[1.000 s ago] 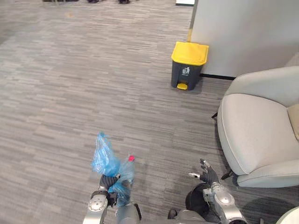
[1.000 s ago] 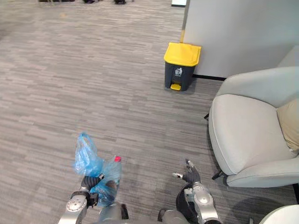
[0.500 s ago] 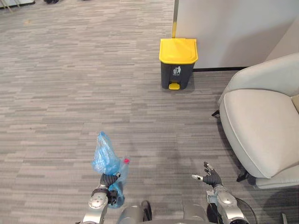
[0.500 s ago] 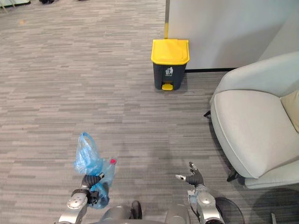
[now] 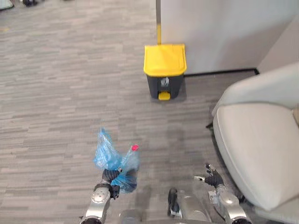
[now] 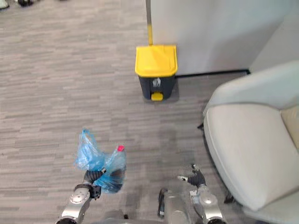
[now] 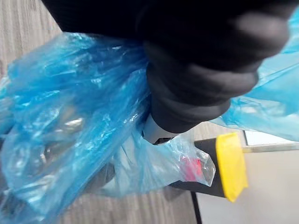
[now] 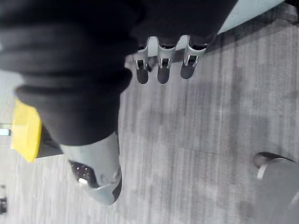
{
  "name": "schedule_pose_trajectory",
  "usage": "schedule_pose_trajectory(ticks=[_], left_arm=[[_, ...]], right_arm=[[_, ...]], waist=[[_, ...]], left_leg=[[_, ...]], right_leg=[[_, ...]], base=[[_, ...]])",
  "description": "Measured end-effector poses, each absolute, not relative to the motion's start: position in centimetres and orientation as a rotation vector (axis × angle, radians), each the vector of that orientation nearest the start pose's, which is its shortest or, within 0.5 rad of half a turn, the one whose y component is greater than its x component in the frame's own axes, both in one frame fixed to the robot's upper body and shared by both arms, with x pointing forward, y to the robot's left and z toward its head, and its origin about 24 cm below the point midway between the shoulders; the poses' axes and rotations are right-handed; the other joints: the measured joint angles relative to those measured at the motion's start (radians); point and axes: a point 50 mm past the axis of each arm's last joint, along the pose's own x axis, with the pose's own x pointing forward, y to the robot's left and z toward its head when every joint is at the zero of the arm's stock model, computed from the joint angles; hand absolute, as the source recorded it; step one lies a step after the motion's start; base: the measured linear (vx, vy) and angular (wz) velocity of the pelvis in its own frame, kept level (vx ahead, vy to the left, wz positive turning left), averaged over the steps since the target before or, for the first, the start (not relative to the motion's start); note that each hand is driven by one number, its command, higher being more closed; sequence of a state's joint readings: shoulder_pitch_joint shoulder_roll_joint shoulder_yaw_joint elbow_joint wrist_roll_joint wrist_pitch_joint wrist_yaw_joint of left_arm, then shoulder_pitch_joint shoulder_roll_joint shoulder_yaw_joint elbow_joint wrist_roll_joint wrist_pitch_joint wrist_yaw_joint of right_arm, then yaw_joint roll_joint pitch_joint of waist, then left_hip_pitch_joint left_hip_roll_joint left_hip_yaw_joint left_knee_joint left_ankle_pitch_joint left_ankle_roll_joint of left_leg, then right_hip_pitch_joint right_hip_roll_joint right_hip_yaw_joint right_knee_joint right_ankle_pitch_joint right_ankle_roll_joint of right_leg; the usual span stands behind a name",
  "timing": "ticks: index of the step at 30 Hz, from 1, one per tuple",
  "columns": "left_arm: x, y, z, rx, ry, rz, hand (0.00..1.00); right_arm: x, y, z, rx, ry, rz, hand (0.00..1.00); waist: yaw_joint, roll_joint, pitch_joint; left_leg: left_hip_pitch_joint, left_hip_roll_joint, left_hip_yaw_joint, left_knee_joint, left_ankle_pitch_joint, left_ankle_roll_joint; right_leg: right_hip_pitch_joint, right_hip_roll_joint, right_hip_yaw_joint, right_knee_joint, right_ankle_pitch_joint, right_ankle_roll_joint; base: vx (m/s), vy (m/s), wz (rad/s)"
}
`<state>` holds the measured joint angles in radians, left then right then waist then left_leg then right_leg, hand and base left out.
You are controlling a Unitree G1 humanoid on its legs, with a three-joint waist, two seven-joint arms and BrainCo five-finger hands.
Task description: Gather rubbish on tea table into small bin, then transfer packed bag to large trash can.
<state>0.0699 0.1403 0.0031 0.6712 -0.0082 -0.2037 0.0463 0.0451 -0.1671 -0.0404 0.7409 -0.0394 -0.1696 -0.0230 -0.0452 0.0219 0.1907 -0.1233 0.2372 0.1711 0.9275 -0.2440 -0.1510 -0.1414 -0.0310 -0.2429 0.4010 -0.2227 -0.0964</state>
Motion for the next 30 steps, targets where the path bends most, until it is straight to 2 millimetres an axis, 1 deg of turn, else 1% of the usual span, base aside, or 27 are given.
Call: schedule_pose_trajectory(ticks=[1,2,3,4,5,7,8,9,10,11,12,13,14,15,16,17,18,19,20,21,22,25,26,27,28,29,30], left_arm=[[18.4,19.9,-9.3,0.135,0.527,0.097,1.00],[18.6,19.8,-9.2,0.134,0.521,0.096,1.00],[18.8,19.8,-9.1,0.134,0.517,0.096,1.00],[18.8,19.8,-9.2,0.133,0.519,0.095,1.00],[18.7,19.8,-9.3,0.132,0.524,0.094,1.00],[18.6,19.6,-9.4,0.128,0.529,0.093,1.00],[18.7,19.6,-9.4,0.128,0.527,0.093,1.00],[18.5,19.6,-9.4,0.128,0.532,0.094,1.00],[18.4,19.7,-9.6,0.128,0.541,0.097,1.00],[18.1,19.8,-9.8,0.128,0.556,0.103,1.00],[18.0,20.0,-10.1,0.130,0.571,0.106,1.00],[18.0,19.7,-10.1,0.127,0.570,0.099,1.00],[18.1,19.6,-10.0,0.126,0.568,0.095,1.00],[18.1,19.7,-10.0,0.129,0.569,0.097,1.00],[17.9,20.1,-10.1,0.138,0.573,0.101,1.00],[17.8,20.2,-10.1,0.144,0.574,0.102,1.00],[17.5,20.7,-10.2,0.156,0.584,0.106,1.00],[17.2,21.0,-10.2,0.167,0.590,0.109,1.00],[17.2,21.1,-10.2,0.171,0.592,0.109,1.00],[17.2,21.3,-10.2,0.179,0.590,0.108,1.00],[17.4,21.3,-10.1,0.182,0.587,0.105,1.00],[17.5,21.2,-10.0,0.179,0.583,0.103,1.00],[17.7,21.2,-9.9,0.179,0.577,0.102,1.00],[17.9,21.5,-9.8,0.190,0.569,0.102,1.00],[18.0,21.8,-9.6,0.201,0.564,0.104,1.00],[18.0,21.3,-10.0,0.183,0.584,0.103,1.00],[18.0,21.1,-10.1,0.177,0.587,0.100,1.00]], right_arm=[[18.0,-21.4,-10.0,-0.189,0.602,-0.102,0.00],[18.3,-21.5,-9.9,-0.186,0.593,-0.105,0.00],[18.7,-21.5,-9.7,-0.183,0.581,-0.107,0.00],[19.3,-21.5,-9.4,-0.172,0.567,-0.118,0.00],[19.3,-21.5,-9.4,-0.168,0.568,-0.125,0.00],[19.2,-21.8,-9.6,-0.166,0.581,-0.137,0.00],[19.1,-22.0,-9.8,-0.172,0.592,-0.147,0.00],[18.9,-22.4,-9.9,-0.186,0.602,-0.157,0.00],[18.8,-22.5,-10.0,-0.188,0.610,-0.160,0.00],[18.6,-22.4,-10.2,-0.187,0.619,-0.160,0.00],[18.5,-22.2,-10.3,-0.182,0.625,-0.158,0.00],[18.3,-22.3,-10.3,-0.184,0.629,-0.159,0.00],[18.3,-22.4,-10.3,-0.185,0.629,-0.160,0.00],[18.2,-22.4,-10.4,-0.185,0.634,-0.158,0.00],[18.0,-22.2,-10.6,-0.184,0.644,-0.151,0.00],[18.0,-22.1,-10.7,-0.186,0.647,-0.146,0.00],[18.1,-21.9,-10.7,-0.184,0.646,-0.140,0.00],[18.1,-21.7,-10.7,-0.181,0.645,-0.136,0.00],[18.1,-21.7,-10.7,-0.182,0.645,-0.135,0.00],[18.2,-21.7,-10.6,-0.186,0.642,-0.131,0.00],[18.3,-21.6,-10.6,-0.189,0.640,-0.125,0.00],[18.7,-21.4,-10.4,-0.192,0.630,-0.115,0.00],[18.7,-21.4,-10.5,-0.194,0.632,-0.112,0.00],[18.4,-21.3,-10.6,-0.195,0.637,-0.108,0.00],[18.1,-21.3,-10.8,-0.196,0.647,-0.105,0.00],[17.9,-22.0,-10.8,-0.216,0.661,-0.115,0.00],[18.1,-22.1,-10.6,-0.216,0.652,-0.118,0.00]], waist=[[0.006,-0.004,-0.002],[0.007,-0.006,-0.003],[0.010,-0.005,-0.004],[0.023,-0.004,-0.001],[0.028,-0.006,0.000],[0.035,-0.010,0.002],[0.034,-0.006,-0.001],[0.036,0.011,-0.006],[0.040,0.017,-0.011],[0.054,0.021,-0.017],[0.055,0.002,-0.021],[0.055,-0.009,-0.026],[0.054,-0.009,-0.026],[0.051,-0.010,-0.026],[0.045,-0.013,-0.027],[0.039,-0.013,-0.027],[0.032,-0.011,-0.026],[0.032,-0.008,-0.027],[0.030,-0.008,-0.027],[0.027,-0.009,-0.027],[0.021,-0.007,-0.025],[0.006,0.005,-0.015],[0.002,0.007,-0.015],[-0.001,-0.021,-0.018],[-0.001,-0.049,-0.022],[0.003,-0.015,-0.015],[0.002,-0.010,-0.019]], left_leg=[[-0.030,0.005,0.014,0.014,-0.006,0.012],[-0.096,0.007,0.030,-0.006,-0.020,0.035],[-0.133,0.004,0.036,-0.058,-0.029,0.050],[-0.183,-0.015,0.038,-0.221,-0.034,0.062],[-0.188,-0.031,0.035,-0.290,-0.030,0.064],[-0.191,-0.075,0.015,-0.484,-0.006,0.045],[-0.182,-0.107,0.008,-0.645,0.068,0.048],[-0.183,-0.116,0.001,-0.732,0.144,0.054],[-0.182,-0.117,-0.009,-0.728,0.198,0.067],[-0.183,-0.120,-0.005,-0.704,0.248,0.104],[-0.193,-0.147,0.016,-0.652,0.219,0.135],[-0.191,-0.180,0.033,-0.634,0.170,0.154],[-0.183,-0.195,0.041,-0.636,0.157,0.165],[-0.154,-0.225,0.050,-0.644,0.134,0.179],[-0.107,-0.254,0.054,-0.660,0.115,0.193],[-0.080,-0.264,0.054,-0.670,0.106,0.201],[-0.028,-0.275,0.053,-0.677,0.080,0.213],[0.021,-0.275,0.049,-0.680,0.059,0.220],[0.044,-0.275,0.046,-0.685,0.053,0.220],[0.086,-0.274,0.036,-0.704,0.048,0.220],[0.118,-0.265,0.022,-0.721,0.048,0.220],[0.185,-0.231,0.014,-0.742,0.046,0.217],[0.214,-0.218,0.005,-0.747,0.038,0.202],[0.236,-0.231,-0.006,-0.745,0.009,0.156],[0.253,-0.247,-0.013,-0.743,-0.018,0.134],[0.268,-0.212,-0.033,-0.734,-0.056,0.113],[0.260,-0.201,-0.040,-0.700,-0.052,0.105]], right_leg=[[0.019,0.001,0.004,-0.021,-0.002,0.001],[0.047,0.004,0.010,-0.055,-0.002,0.001],[0.060,0.008,0.018,-0.073,-0.001,0.002],[0.095,0.013,0.038,-0.109,-0.001,0.003],[0.110,0.010,0.046,-0.122,0.001,0.006],[0.153,0.002,0.058,-0.170,0.006,0.018],[0.181,-0.005,0.067,-0.205,0.007,0.051],[0.196,0.000,0.087,-0.222,-0.005,0.082],[0.198,0.000,0.105,-0.219,-0.017,0.101],[0.208,-0.007,0.131,-0.210,-0.035,0.124],[0.206,-0.046,0.150,-0.190,-0.060,0.150],[0.182,-0.081,0.167,-0.132,-0.077,0.176],[0.164,-0.098,0.176,-0.084,-0.081,0.183],[0.119,-0.130,0.198,0.043,-0.080,0.191],[0.071,-0.160,0.220,0.201,-0.051,0.239],[0.042,-0.172,0.230,0.289,-0.021,0.268],[-0.012,-0.182,0.241,0.451,-0.003,0.271],[-0.066,-0.181,0.233,0.565,-0.021,0.239],[-0.088,-0.181,0.221,0.597,-0.032,0.221],[-0.135,-0.173,0.187,0.615,-0.053,0.191],[-0.179,-0.151,0.158,0.572,-0.071,0.166],[-0.247,-0.091,0.114,0.405,-0.076,0.152],[-0.255,-0.067,0.096,0.255,-0.050,0.152],[-0.245,-0.060,0.084,0.089,0.081,0.118],[-0.253,-0.069,0.092,0.054,0.170,0.066],[-0.266,-0.057,0.077,0.133,0.126,0.047],[-0.261,-0.051,0.064,0.134,0.079,0.048]], base=[[0.39,-0.103,-0.18],[0.30,-0.046,-0.17],[0.33,0.029,-0.34],[0.33,0.080,-0.35],[0.34,0.101,-0.37],[0.25,0.105,-0.20],[0.32,0.192,-0.30],[0.33,0.218,-0.44],[0.35,0.274,-0.62],[0.37,0.287,-0.55],[0.46,0.340,-0.43],[0.38,0.278,-0.19],[0.38,0.287,-0.04],[0.39,0.280,0.05],[0.40,0.265,0.07],[0.41,0.212,0.10],[0.51,0.184,0.08],[0.50,0.151,0.10],[0.43,0.090,0.18],[0.41,0.002,0.31],[0.40,-0.028,0.32],[0.39,-0.106,0.23],[0.39,-0.147,0.36],[0.39,-0.157,0.41],[0.42,-0.176,0.36],[0.41,-0.213,0.25],[0.41,-0.213,0.16]])
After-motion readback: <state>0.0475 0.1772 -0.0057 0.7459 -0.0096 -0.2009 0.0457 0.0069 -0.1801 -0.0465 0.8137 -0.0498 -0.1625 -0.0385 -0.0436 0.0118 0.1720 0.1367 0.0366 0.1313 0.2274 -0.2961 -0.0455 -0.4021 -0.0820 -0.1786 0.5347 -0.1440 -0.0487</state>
